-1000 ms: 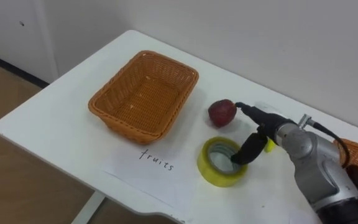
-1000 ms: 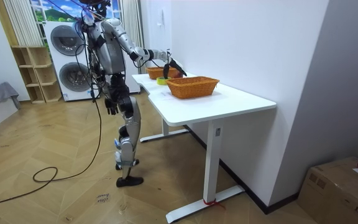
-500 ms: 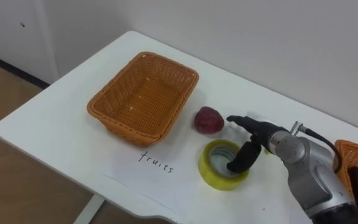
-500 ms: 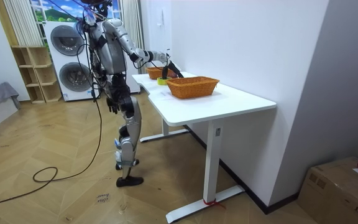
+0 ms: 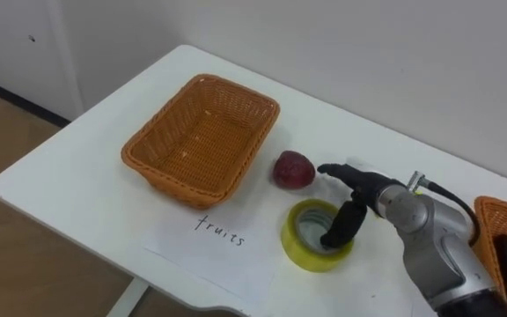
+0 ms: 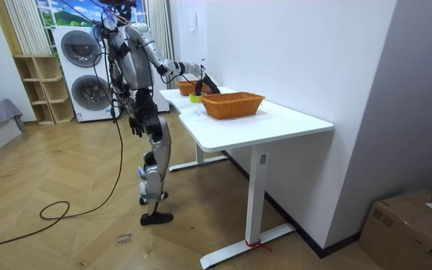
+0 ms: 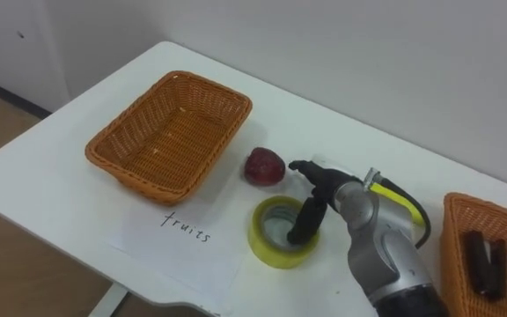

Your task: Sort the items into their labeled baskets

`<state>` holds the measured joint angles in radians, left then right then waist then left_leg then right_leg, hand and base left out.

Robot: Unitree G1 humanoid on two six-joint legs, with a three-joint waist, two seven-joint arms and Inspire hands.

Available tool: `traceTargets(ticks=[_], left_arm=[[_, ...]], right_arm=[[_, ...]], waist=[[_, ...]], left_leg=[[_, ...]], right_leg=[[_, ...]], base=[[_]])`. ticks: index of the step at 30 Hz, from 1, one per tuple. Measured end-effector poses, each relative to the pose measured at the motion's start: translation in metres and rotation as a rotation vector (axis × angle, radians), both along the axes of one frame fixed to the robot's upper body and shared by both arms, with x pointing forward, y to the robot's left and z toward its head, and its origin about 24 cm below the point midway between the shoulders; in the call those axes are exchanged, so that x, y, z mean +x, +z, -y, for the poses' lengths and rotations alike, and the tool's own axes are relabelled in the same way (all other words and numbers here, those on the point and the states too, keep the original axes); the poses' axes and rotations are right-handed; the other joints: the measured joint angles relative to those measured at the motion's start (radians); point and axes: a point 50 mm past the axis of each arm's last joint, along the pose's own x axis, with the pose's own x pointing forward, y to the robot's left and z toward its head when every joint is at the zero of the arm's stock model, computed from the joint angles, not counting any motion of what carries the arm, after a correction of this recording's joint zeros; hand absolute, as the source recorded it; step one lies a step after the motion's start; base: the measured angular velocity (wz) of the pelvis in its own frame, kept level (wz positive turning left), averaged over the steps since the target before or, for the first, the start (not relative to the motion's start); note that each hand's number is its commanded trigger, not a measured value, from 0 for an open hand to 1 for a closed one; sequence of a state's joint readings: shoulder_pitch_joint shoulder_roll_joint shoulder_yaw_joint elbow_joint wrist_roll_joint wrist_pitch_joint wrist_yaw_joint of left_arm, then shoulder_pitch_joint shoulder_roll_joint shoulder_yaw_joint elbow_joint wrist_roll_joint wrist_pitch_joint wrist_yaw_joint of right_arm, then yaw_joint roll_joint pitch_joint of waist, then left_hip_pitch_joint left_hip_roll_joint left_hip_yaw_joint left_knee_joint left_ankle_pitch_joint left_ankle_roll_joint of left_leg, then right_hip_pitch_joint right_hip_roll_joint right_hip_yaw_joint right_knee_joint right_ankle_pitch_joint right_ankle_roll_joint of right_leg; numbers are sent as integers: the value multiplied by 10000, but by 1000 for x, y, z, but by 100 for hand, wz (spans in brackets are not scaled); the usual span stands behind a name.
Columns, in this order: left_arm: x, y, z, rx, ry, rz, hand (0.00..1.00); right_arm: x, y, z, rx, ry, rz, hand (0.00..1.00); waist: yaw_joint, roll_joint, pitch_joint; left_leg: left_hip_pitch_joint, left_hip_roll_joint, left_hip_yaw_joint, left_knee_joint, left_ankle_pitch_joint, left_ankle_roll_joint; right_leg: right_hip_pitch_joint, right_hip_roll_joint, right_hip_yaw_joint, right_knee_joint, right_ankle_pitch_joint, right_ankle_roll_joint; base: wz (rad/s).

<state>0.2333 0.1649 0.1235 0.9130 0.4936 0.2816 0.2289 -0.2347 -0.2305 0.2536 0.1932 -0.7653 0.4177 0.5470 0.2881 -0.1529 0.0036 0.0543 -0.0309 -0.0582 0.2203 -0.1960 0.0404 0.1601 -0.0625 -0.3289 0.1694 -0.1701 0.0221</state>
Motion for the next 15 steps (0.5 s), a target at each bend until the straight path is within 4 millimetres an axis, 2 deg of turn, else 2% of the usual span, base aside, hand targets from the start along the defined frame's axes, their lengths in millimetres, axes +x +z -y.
traceTargets(ticks=[7,15], left_arm=[[3,1,0,40,-33,84,0],[1,0,1,22,-70,41,0]], right_arm=[[-5,1,-2,26,171,-287,100],[-13,-6,-2,-658,53,-45,100]], waist=[[-49,-1,1],[128,20,10]], left_leg=[[82,9,24,-71,0,-1],[60,11,52,-83,3,-6]], right_leg=[[39,7,19,-1,0,0],[-1,6,62,-1,0,0]], base=[[-1],[-1]])
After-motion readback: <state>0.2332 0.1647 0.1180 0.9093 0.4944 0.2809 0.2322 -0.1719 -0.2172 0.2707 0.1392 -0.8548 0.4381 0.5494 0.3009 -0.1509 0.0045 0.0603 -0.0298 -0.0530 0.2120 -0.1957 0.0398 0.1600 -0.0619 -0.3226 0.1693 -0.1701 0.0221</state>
